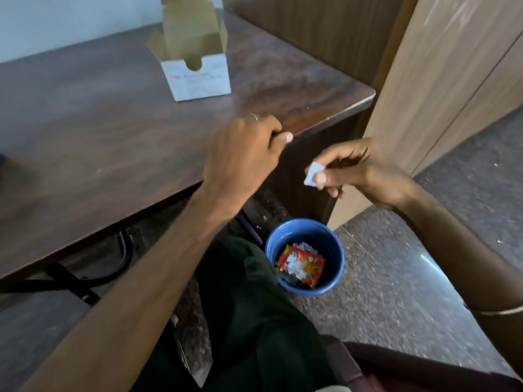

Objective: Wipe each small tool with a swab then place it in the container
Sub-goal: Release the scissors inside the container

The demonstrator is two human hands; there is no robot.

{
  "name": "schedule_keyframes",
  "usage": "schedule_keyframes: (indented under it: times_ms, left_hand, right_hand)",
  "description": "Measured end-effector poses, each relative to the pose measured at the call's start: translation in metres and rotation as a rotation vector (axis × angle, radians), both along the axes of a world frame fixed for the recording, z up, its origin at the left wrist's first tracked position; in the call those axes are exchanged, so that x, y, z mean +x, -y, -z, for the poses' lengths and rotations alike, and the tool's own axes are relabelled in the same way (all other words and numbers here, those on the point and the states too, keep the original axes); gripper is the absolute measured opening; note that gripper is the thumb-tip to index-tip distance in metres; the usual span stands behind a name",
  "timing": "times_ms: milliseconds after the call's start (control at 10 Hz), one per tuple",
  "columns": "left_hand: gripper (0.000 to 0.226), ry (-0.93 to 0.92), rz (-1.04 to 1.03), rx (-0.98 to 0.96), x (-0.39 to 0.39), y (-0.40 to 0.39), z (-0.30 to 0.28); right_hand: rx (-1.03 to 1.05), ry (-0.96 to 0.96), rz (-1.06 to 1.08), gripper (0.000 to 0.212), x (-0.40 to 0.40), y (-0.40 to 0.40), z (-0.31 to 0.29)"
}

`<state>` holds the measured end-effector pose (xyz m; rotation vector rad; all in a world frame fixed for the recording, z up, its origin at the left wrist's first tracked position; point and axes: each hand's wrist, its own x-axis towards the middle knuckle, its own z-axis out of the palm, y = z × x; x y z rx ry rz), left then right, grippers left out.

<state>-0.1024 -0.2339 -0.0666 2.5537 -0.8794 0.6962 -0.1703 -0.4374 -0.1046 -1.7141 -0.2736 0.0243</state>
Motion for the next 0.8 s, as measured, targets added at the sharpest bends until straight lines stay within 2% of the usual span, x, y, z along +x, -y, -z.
schedule_keyframes:
  times_ms: [100,200,300,400,500,700,800]
  left_hand:
    - [0.031,0.015,-0.018,-0.031,0.003,0.0,0.001]
    - [0.032,0.048,-0.036,-0.027,0.004,0.001,0.004]
    - [0.03,0.089,-0.035,-0.007,0.004,0.001,0.01]
    - [0.03,0.09,-0.039,-0.018,0.005,0.001,0.01]
    - [0.032,0.059,-0.04,-0.025,0.006,0.002,0.011]
    - [0.03,0.035,-0.047,-0.058,0.005,0.003,0.011]
    - [0.031,0.019,-0.036,-0.055,0.005,0.003,0.008]
  right_hand:
    - [-0.201,-0.243,-0.033,0.015,0.006,0.011,0.056]
    - [-0.44,-0.437,-0.002,0.002,0.016,0.012,0.129]
    - [-0.522,-0.611,0.066,0.015,0.025,0.008,0.196]
    - [-0.511,-0.676,0.123,0.011,0.029,0.003,0.234]
    - [-0.49,-0.727,0.175,0.016,0.037,0.004,0.256]
    - [-0.598,-1.016,0.137,0.023,0.044,0.022,0.293]
    - [-0.619,-1.031,0.142,0.022,0.047,0.025,0.301]
